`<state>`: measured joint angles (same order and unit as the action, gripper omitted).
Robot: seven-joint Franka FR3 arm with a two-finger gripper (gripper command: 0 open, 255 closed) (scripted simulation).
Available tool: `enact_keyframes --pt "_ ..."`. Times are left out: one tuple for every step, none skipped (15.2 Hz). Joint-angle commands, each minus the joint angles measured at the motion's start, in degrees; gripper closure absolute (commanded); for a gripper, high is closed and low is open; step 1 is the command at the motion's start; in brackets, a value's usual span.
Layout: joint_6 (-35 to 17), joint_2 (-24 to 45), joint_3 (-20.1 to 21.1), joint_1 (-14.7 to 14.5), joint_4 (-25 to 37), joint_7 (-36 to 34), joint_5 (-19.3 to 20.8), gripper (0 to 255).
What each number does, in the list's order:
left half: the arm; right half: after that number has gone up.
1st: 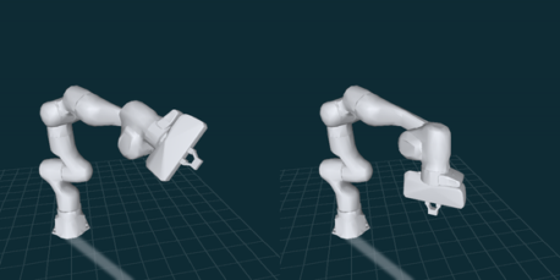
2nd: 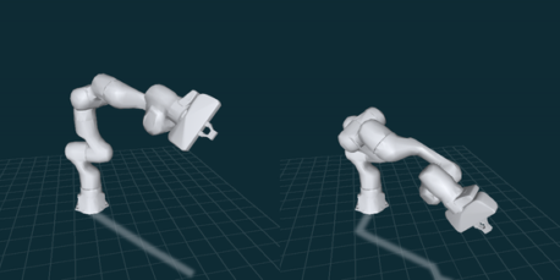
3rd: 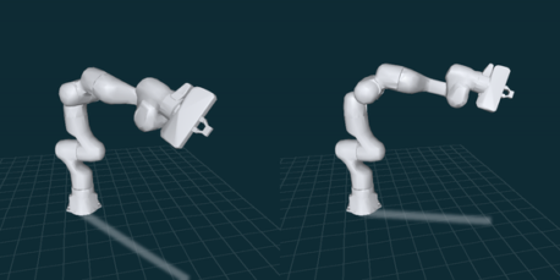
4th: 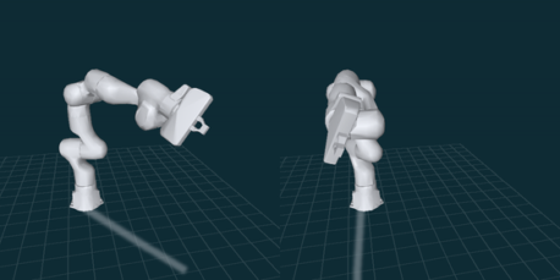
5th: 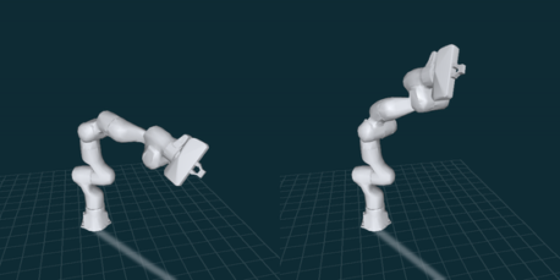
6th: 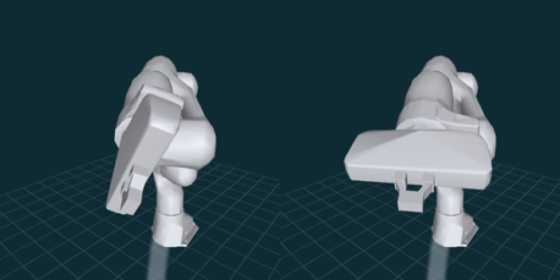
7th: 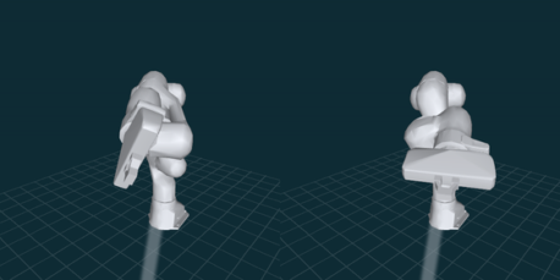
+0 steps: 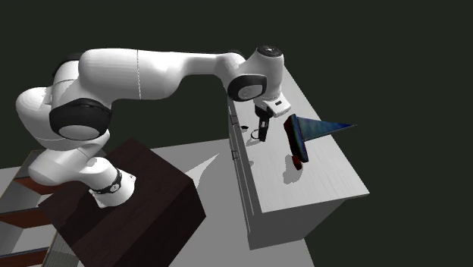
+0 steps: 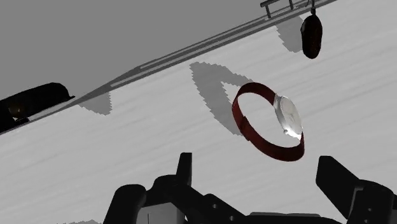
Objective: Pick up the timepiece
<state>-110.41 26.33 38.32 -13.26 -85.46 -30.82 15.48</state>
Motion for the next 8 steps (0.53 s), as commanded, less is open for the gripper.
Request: enact_keyframes --pt "-1.68 -2.83 2.99 1.89 -3.75 7.37 -2.03 0" --pt "-2.38 -2.68 2.92 1.93 -4.35 7.29 -1.90 0" --pt "-3.07 -2.53 2.84 1.94 -4.93 7.22 -1.76 0" --pt "-3.76 -2.36 2.76 1.96 -5.49 7.13 -1.61 0" --pt "-4.45 -2.19 2.67 1.96 -6.04 7.05 -1.46 0" --pt "-5.13 -1.99 2.58 1.95 -6.57 6.95 -1.29 0" --pt "-5.80 -1.79 2.48 1.94 -7.09 6.86 -1.12 0" --pt "-6.46 -1.58 2.38 1.92 -7.59 6.76 -0.94 0"
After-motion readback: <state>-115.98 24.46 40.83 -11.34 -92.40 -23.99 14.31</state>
